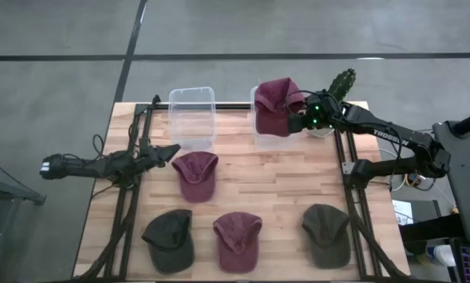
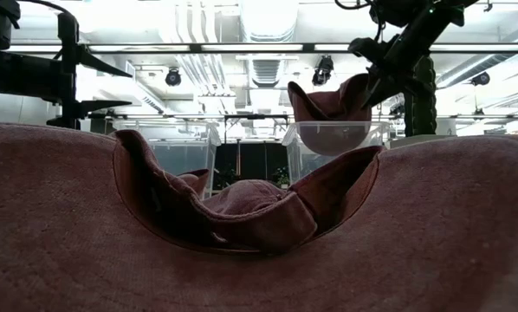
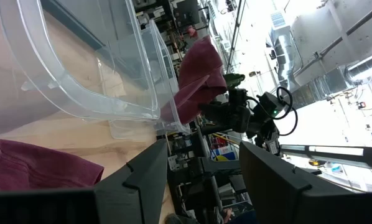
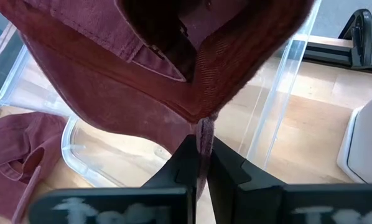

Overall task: Pick & Place hat
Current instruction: Put the top right red cap into the right transparent bin, then put the bottom red cap into the right transparent bin

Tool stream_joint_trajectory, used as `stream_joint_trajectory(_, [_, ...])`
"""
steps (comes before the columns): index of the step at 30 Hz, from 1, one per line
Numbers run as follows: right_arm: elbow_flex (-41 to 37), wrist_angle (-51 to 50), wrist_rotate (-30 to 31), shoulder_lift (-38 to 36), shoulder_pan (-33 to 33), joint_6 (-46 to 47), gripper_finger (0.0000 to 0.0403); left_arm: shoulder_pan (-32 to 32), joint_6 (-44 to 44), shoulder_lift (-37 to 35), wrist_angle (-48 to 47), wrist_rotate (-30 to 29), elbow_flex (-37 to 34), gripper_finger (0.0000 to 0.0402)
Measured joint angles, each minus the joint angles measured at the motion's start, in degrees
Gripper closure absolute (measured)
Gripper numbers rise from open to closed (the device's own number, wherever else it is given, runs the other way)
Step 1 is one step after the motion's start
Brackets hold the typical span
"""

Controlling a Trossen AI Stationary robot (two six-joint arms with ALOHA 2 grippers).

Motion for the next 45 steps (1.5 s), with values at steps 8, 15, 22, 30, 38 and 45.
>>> stream_joint_trajectory(8, [-0.09,-0.11,-0.02,0.0,0.0,0.0,0.039,0.0,0.0,0.0,0.0,0.0,0.0,0.0209])
stream_joint_trajectory(15, [-0.09,-0.07,-0.37,0.0,0.0,-0.02,0.039,-0.01,0.0,0.0,0.0,0.0,-0.01,0.0209])
stream_joint_trajectory(22, [-0.09,0.04,-1.44,0.0,0.0,-0.11,0.0366,0.01,-0.09,-0.02,0.0,0.0,-0.01,0.0209])
stream_joint_trajectory(30, [-0.09,-0.05,-0.83,-0.04,0.0,-0.47,0.029,0.01,-1.1,-0.01,0.0,0.0,0.0,0.0209])
stream_joint_trajectory(38, [0.21,0.74,-0.88,-0.13,0.06,-0.7,0.0232,0.0,-1.3,0.0,0.02,0.0,-0.01,0.0209])
stream_joint_trajectory(45, [2.78,1.42,-6.59,-0.17,0.19,-3.84,0.0223,0.02,-1.47,-0.02,0.02,0.0,0.0,0.0209])
